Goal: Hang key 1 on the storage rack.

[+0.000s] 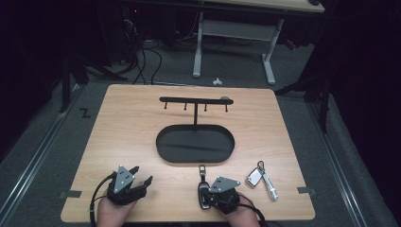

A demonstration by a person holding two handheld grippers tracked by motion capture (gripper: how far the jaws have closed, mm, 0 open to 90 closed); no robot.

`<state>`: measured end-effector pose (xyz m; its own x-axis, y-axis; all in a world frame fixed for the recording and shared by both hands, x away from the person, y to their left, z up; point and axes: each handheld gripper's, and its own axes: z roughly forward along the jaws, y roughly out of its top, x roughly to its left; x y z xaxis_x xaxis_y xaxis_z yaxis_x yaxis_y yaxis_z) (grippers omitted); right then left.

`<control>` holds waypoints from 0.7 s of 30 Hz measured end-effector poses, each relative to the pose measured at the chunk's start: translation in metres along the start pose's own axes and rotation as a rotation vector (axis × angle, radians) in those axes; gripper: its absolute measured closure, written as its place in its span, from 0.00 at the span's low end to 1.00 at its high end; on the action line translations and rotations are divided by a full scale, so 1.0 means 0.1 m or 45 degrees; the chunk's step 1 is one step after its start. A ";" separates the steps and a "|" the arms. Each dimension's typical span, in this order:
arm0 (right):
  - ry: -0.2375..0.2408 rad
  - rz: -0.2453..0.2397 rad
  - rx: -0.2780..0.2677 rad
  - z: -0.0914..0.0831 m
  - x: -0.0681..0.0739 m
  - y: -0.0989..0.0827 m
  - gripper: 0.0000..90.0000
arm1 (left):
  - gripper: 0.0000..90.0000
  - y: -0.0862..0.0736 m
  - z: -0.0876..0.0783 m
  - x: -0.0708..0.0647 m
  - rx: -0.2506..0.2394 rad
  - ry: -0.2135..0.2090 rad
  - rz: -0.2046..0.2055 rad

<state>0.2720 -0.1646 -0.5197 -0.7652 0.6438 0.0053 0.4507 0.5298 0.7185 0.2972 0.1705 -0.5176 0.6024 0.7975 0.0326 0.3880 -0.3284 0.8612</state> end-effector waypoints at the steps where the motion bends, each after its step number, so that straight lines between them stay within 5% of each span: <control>1: -0.011 0.006 -0.001 -0.02 -0.03 -0.01 1.00 | 0.41 0.01 0.00 0.00 -0.002 -0.002 0.003; 13: -0.117 0.077 0.001 -0.17 -0.26 -0.15 1.00 | 0.42 0.08 0.10 -0.06 -0.012 -0.042 0.029; 17: -0.109 0.094 -0.062 -0.31 -0.29 -0.16 1.00 | 0.42 0.09 0.13 -0.08 -0.007 -0.058 0.035; 21: -0.083 0.133 -0.038 -0.39 -0.30 -0.20 0.99 | 0.42 0.10 0.12 -0.08 -0.021 -0.058 0.026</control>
<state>0.2680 -0.2159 -0.5068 -0.6828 0.7297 0.0366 0.5116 0.4418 0.7370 0.3048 0.1550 -0.5159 0.6418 0.7664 0.0276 0.3638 -0.3359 0.8688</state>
